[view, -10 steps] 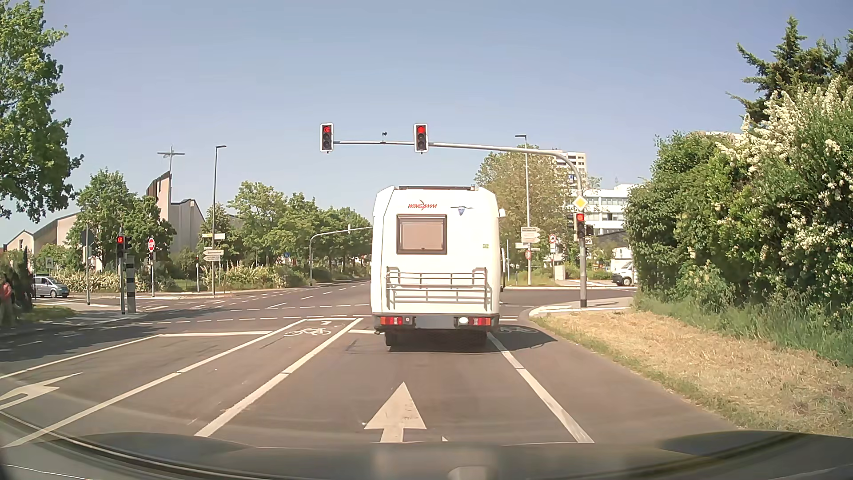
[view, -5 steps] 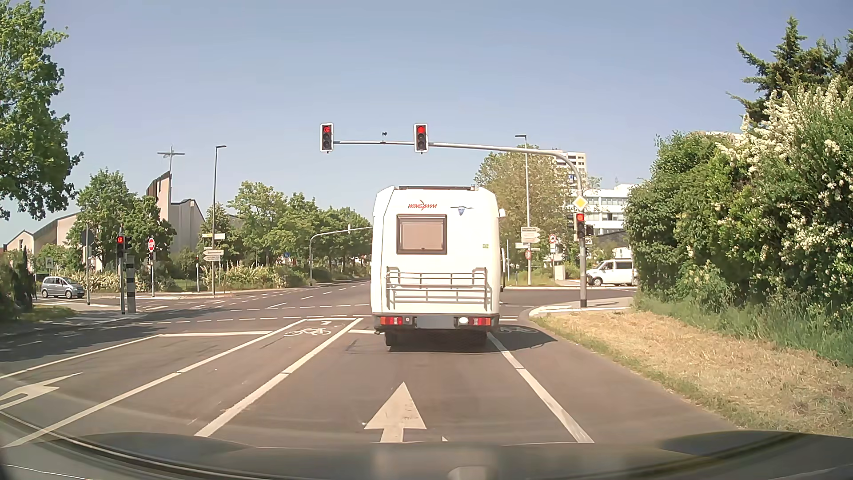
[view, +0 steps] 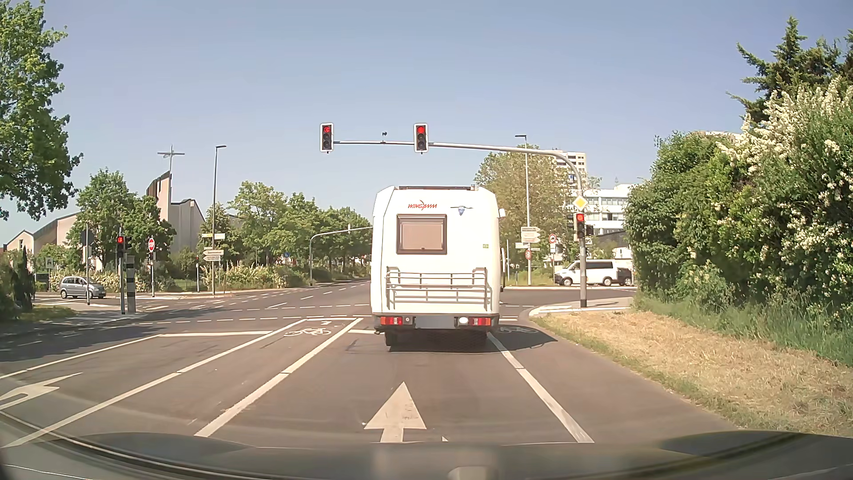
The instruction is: Follow the waypoints while adhering to traffic rules and regulations
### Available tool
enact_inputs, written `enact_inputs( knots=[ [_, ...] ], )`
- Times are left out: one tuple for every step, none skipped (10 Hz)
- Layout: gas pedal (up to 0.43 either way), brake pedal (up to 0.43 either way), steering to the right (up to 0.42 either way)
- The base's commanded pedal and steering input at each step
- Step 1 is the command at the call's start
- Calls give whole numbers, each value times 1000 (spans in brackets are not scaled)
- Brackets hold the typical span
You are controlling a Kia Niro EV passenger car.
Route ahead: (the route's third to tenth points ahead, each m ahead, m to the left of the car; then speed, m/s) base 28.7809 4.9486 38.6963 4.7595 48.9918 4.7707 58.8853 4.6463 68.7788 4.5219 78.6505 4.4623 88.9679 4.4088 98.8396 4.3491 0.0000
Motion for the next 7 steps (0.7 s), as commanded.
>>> enact_inputs(
  knots=[
    [0,293,5],
    [0,293,5],
    [0,299,5],
    [0,293,5],
    [0,299,5],
    [0,293,5],
    [0,293,5]
  ],
)
